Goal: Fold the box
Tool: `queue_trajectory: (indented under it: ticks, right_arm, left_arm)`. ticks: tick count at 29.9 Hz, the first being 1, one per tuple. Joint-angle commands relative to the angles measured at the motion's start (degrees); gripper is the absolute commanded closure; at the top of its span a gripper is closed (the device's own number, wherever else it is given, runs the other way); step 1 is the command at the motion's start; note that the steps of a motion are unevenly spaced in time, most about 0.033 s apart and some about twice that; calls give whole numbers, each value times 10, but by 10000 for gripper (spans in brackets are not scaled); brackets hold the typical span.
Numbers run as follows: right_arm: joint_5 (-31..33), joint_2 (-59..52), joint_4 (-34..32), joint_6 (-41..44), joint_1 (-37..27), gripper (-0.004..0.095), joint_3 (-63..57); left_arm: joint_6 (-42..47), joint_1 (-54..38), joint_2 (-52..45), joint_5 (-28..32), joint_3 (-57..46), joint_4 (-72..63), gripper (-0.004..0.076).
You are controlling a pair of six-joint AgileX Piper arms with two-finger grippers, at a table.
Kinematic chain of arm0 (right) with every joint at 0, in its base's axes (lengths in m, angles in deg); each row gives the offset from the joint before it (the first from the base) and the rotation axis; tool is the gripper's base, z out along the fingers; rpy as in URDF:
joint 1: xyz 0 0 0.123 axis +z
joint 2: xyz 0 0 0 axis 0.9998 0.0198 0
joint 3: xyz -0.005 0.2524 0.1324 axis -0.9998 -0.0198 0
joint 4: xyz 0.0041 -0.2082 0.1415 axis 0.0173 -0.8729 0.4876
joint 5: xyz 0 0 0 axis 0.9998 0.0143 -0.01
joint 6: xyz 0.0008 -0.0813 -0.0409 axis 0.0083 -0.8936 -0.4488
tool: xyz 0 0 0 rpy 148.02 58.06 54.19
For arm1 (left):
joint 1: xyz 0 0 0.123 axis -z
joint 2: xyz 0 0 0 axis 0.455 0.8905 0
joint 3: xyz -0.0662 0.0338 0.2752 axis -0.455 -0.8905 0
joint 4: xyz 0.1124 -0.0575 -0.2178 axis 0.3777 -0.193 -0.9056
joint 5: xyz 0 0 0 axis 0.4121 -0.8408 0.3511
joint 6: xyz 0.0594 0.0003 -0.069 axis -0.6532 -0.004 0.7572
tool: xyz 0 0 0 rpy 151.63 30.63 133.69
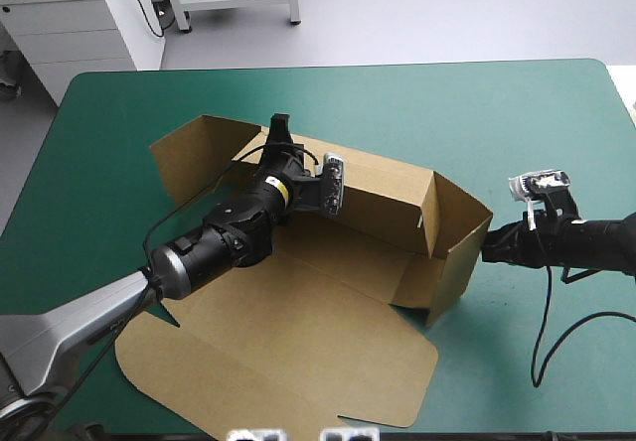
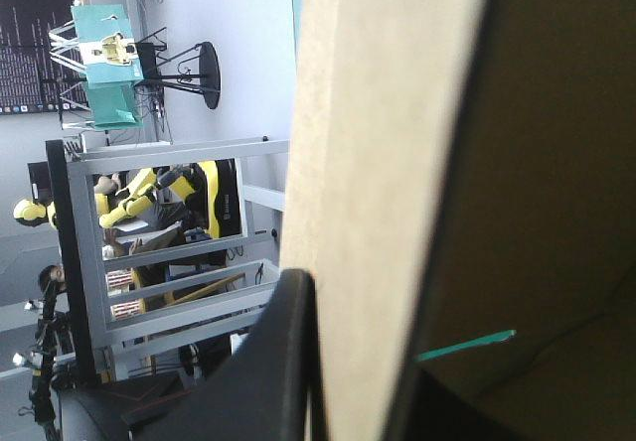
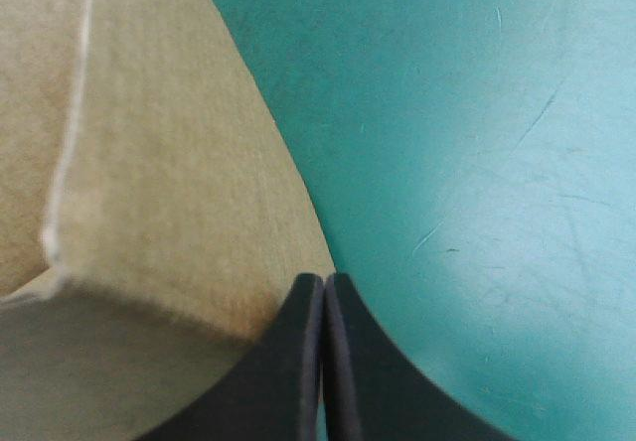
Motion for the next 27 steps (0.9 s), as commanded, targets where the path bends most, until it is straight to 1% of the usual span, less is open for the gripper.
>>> queue_trajectory:
  ticks: [1,4,9,15,17,20,23,24,26,27]
  right_arm:
    - [37,-31,49,-6,1,920,10]
    - [42,-43,49,-6,6,920,10]
    - [27,-55,48,-15,52,918,10]
    - [-42,-55,14,-14,144,916,10]
    - [-64,-55,1,-12,176,915,10]
    - [-106,-55,-30,15,217,914,10]
    - [-120,-55,-47,19,250,897,10]
    - [-120,-55,-47,19,253,881,10]
    - [-111,-55,-47,19,255,816,11]
    - [-102,-55,-48,18,255,762,11]
  left_arm:
    - [10,1,-9,-19,4,-28,731]
    - [10,1,-9,-17,4,-28,731]
    - [10,1,-9,-17,4,-28,731]
    - [9,2,-9,-22,4,-29,731]
    - [-18,2,-9,-33,4,-43,731]
    - [-116,2,-9,-62,4,-117,731]
    - [-220,2,-9,-87,4,-205,731]
    - [-235,2,-9,-89,4,-216,731]
    - [-240,2,-9,-88,4,-220,731]
    - [-246,2,-9,-89,4,-221,731]
